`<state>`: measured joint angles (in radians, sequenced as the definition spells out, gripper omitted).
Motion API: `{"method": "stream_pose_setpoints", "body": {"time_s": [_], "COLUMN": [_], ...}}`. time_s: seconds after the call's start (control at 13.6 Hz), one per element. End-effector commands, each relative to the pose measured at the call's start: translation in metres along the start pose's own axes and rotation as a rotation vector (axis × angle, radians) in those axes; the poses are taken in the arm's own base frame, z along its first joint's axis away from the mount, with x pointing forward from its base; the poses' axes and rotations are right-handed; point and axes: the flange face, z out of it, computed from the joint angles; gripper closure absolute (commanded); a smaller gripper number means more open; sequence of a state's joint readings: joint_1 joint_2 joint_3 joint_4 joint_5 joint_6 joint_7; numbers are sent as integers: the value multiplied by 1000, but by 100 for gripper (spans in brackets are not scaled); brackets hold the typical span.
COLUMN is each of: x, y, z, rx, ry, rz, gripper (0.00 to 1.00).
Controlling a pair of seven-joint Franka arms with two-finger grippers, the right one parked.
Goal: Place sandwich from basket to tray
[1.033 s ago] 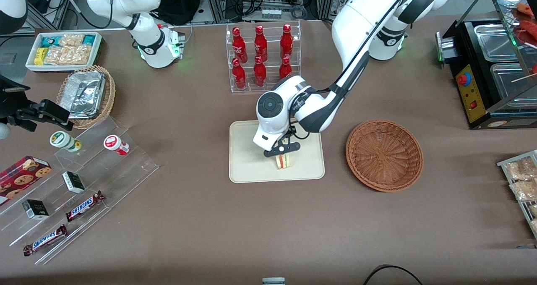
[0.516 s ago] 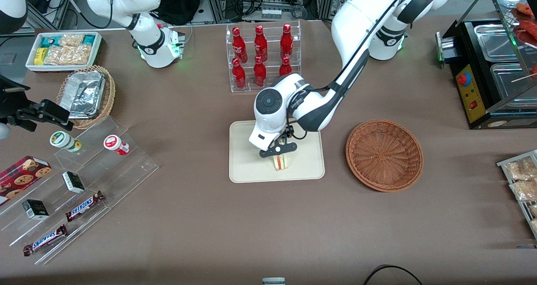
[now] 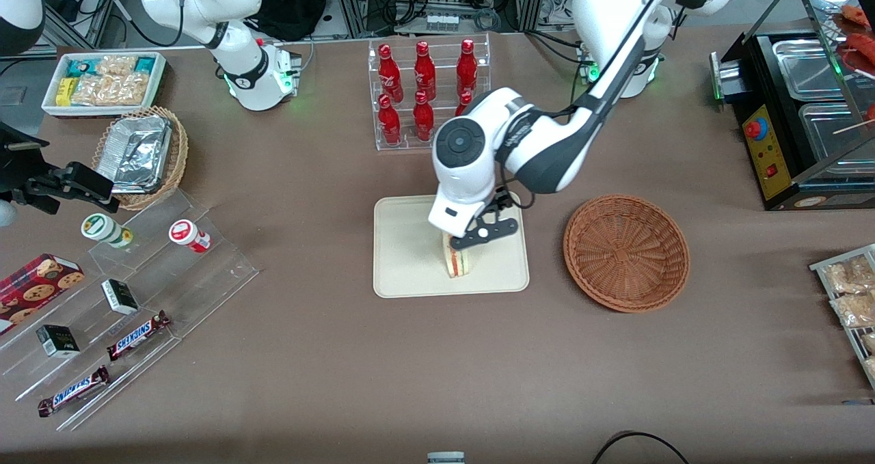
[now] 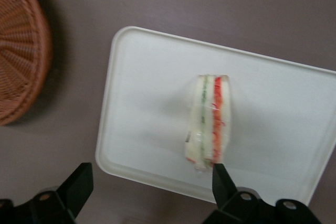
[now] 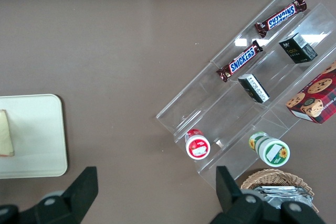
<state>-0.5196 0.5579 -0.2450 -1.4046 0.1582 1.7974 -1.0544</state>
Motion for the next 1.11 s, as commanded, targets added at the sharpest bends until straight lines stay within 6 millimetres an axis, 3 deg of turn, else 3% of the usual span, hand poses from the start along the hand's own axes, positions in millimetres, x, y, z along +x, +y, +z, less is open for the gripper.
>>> {"method": "stream_pose_setpoints", "body": {"time_s": [0.0, 0.07, 0.22, 0.37, 0.52, 0.66, 1.03], "x": [34, 52, 63, 85, 83, 98, 103], "y": [-51, -74, -101, -143, -163, -206, -285], "z": [-15, -18, -19, -19, -19, -25, -52], "rx": [53, 52, 54, 54, 66, 55, -1], "ry": [-28, -38, -53, -63, -75, -87, -123], "rz": [-44, -67, -3, -2, 80, 94, 186], "gripper": [0, 0, 0, 0, 0, 0, 0]}}
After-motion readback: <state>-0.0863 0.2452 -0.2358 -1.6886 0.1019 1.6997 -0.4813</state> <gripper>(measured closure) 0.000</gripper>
